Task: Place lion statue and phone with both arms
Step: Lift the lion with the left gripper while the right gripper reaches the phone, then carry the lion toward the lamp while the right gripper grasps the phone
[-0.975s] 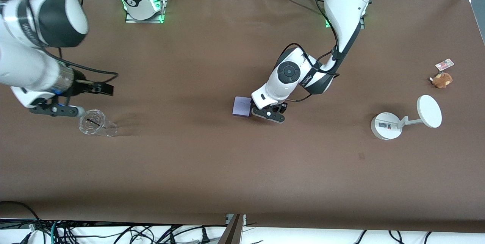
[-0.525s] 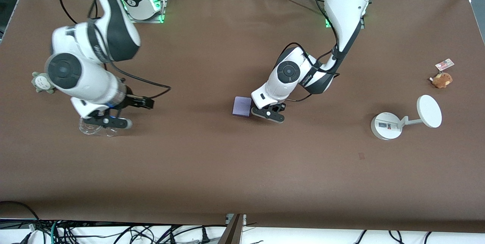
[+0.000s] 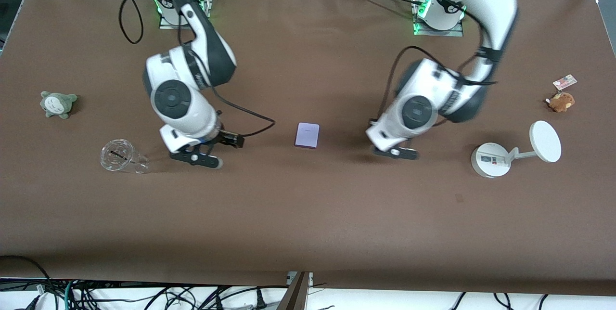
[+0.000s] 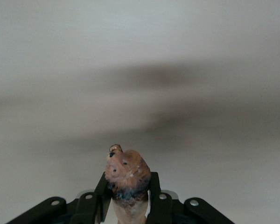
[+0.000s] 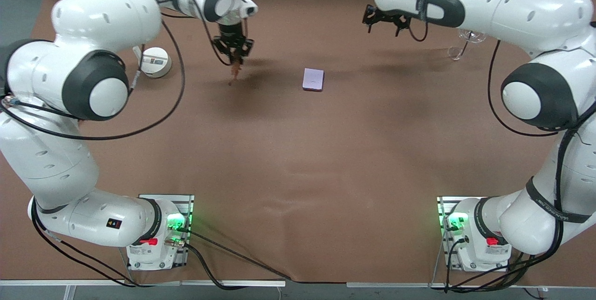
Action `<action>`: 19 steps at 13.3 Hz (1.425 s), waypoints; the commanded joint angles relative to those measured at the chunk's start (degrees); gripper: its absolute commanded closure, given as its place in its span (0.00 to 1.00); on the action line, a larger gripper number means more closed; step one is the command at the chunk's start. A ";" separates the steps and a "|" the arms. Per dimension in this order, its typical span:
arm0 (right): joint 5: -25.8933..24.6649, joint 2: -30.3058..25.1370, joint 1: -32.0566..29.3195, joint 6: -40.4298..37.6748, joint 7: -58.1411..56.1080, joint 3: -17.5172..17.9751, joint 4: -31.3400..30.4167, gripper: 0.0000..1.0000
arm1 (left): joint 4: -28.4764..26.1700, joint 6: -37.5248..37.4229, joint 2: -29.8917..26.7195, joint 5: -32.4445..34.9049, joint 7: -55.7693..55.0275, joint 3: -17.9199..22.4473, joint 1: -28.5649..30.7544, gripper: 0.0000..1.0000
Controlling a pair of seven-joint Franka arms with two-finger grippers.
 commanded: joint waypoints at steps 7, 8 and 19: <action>2.72 13.81 13.94 13.52 17.05 -0.43 6.92 0.00 | -1.66 10.27 4.62 11.93 6.26 -0.49 17.26 0.94; 2.72 14.61 15.00 14.22 18.10 -0.43 7.19 0.00 | -1.75 11.06 5.32 11.93 7.16 -0.49 17.44 0.94; 0.96 18.22 19.67 15.46 16.44 -0.52 7.81 0.00 | 0.08 5.29 0.69 11.67 7.43 -1.28 18.24 0.00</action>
